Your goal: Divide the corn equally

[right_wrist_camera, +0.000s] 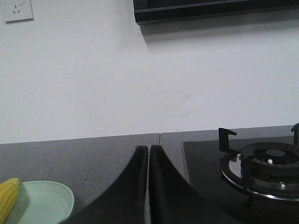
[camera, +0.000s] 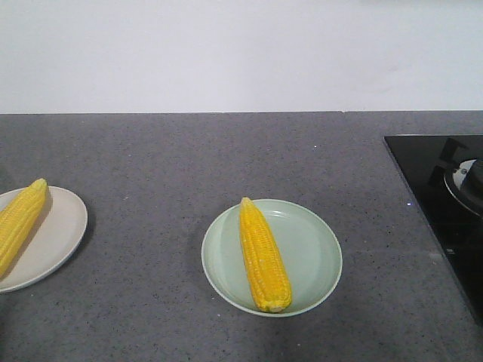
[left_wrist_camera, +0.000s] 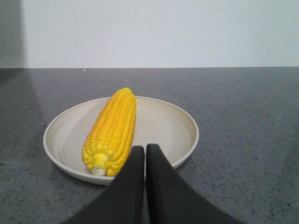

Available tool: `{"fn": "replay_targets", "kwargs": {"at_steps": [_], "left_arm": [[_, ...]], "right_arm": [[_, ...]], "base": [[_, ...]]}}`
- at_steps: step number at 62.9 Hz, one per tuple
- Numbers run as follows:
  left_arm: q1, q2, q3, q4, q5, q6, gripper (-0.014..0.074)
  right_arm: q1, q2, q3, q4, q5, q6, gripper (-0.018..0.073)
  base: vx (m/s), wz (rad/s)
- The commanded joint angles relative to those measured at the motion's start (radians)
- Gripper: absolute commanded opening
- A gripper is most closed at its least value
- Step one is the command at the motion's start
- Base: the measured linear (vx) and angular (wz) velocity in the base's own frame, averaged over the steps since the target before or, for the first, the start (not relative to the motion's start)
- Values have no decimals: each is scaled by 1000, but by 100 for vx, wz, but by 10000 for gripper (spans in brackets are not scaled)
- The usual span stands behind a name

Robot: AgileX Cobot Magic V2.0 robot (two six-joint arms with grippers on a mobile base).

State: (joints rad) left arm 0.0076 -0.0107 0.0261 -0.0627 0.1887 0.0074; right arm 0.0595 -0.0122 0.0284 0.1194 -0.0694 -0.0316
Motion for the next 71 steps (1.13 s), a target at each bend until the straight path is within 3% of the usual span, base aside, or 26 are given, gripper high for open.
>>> {"fn": "replay_targets", "kwargs": {"at_steps": [1,71], "left_arm": [[-3,-17,15,-2,-77,-7,-6],[-3,-17,15,-2,-77,-7,-6]], "right_arm": [[-6,-3,8,-8,-68,-10,-3],[-6,-3,8,-8,-67,-10,-3]], "base": [[0,0],[0,0]]}}
